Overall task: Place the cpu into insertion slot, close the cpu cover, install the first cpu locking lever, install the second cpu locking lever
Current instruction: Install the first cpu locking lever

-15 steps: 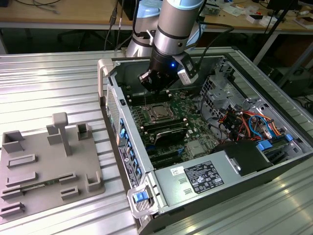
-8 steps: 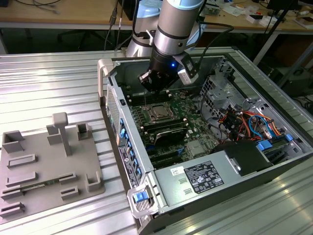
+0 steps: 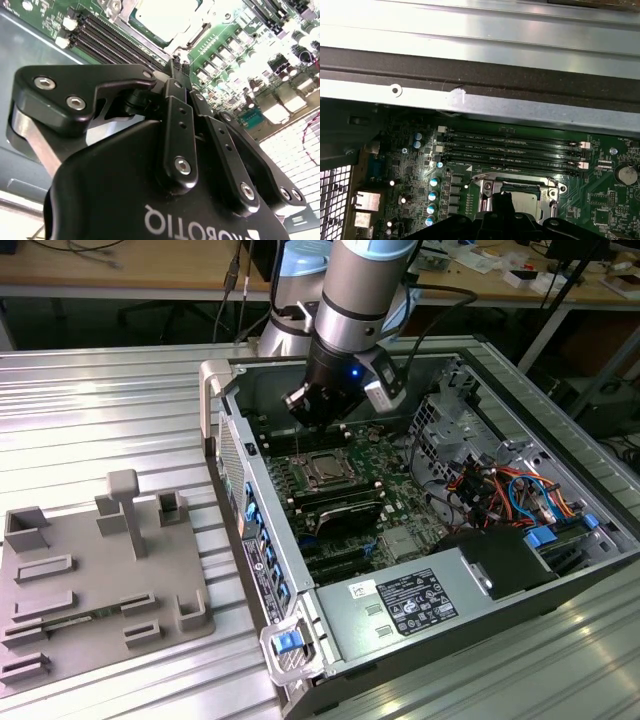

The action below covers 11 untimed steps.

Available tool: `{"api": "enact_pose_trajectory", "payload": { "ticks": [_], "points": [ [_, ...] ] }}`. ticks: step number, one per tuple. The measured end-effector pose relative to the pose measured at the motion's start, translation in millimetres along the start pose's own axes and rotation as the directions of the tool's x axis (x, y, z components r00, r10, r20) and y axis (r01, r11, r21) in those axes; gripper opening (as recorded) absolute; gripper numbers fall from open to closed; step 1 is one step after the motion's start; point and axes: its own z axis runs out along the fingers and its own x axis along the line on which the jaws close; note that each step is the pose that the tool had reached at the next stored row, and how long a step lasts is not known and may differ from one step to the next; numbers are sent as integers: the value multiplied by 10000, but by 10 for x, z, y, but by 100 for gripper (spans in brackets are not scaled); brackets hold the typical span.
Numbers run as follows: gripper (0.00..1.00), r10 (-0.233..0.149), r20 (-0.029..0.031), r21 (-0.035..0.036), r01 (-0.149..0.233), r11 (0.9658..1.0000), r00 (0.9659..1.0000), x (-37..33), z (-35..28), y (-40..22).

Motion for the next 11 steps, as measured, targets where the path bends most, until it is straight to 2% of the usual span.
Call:
{"api": "enact_pose_trajectory", "payload": {
  "ticks": [2,5,7,10,11],
  "points": [
    [11,-553,-31,-17,553,9985,9985,3,1,0],
    [11,-580,-32,-19,580,9983,9983,28,1,4],
    [11,-454,-28,-16,454,9990,9990,34,0,5],
    [11,9,-4,-4,-9,10000,10000,35,1,4],
    [11,54,-3,-3,-54,10000,10000,35,-1,4]
  ]
}}
